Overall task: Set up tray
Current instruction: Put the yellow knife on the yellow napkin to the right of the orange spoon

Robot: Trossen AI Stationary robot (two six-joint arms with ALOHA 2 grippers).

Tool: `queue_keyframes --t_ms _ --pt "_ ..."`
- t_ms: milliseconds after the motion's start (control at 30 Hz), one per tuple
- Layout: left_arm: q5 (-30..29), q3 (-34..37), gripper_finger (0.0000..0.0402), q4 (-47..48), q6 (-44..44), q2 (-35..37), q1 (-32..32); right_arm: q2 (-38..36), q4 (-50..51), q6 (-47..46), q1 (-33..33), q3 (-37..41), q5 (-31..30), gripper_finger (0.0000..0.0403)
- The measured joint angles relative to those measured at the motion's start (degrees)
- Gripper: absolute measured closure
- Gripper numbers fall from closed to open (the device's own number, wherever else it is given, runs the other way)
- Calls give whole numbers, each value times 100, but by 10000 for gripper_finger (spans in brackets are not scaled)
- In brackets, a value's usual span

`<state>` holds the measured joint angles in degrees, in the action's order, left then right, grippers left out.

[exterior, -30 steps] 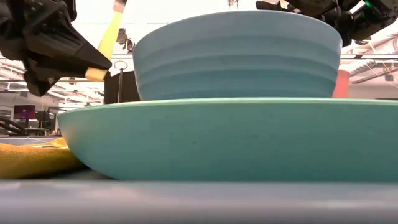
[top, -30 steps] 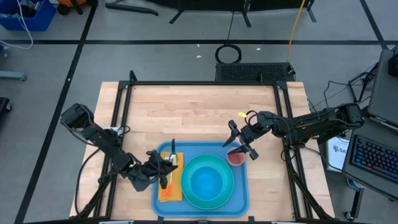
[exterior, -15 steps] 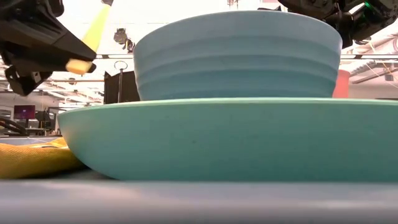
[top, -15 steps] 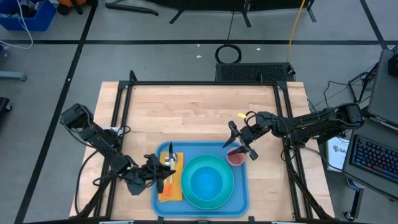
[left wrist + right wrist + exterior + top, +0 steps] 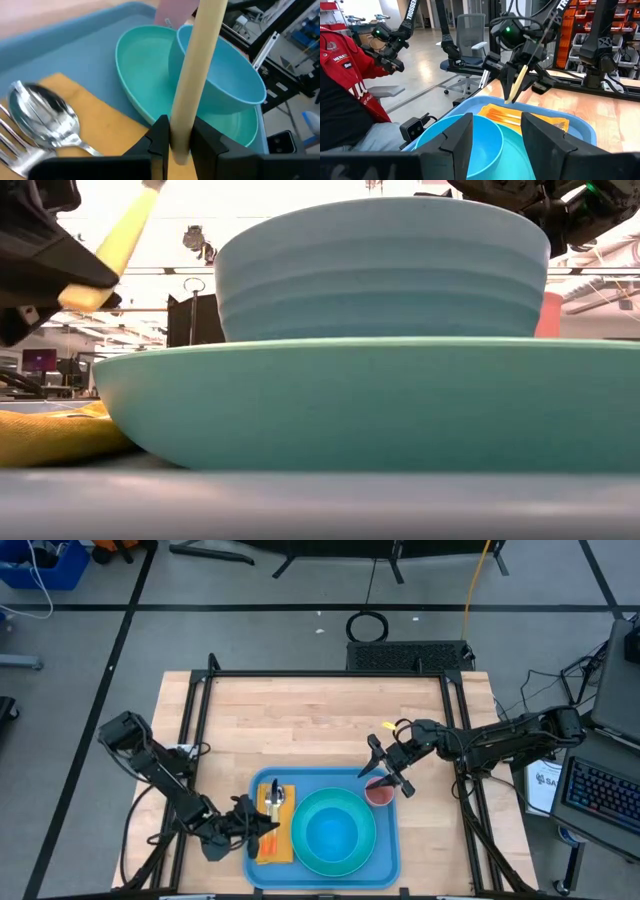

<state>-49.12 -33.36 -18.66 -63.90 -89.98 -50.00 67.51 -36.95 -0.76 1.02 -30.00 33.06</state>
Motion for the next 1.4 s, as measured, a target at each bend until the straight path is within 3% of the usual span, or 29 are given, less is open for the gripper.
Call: queue_keyframes --t_ms 300,667,967,1400 --pt "-9 0 348 -1004 -239 -831 -77 0 -2 90 0 0 0 248" --pt "-164 -5 348 -1907 -361 -1301 -216 0 0 209 0 0 0 248" --pt "-259 -114 348 -2079 -376 -1455 -366 0 4 282 0 0 0 248" --pt "-305 -167 348 -2212 -1091 -1455 -493 0 2 300 0 0 0 248"
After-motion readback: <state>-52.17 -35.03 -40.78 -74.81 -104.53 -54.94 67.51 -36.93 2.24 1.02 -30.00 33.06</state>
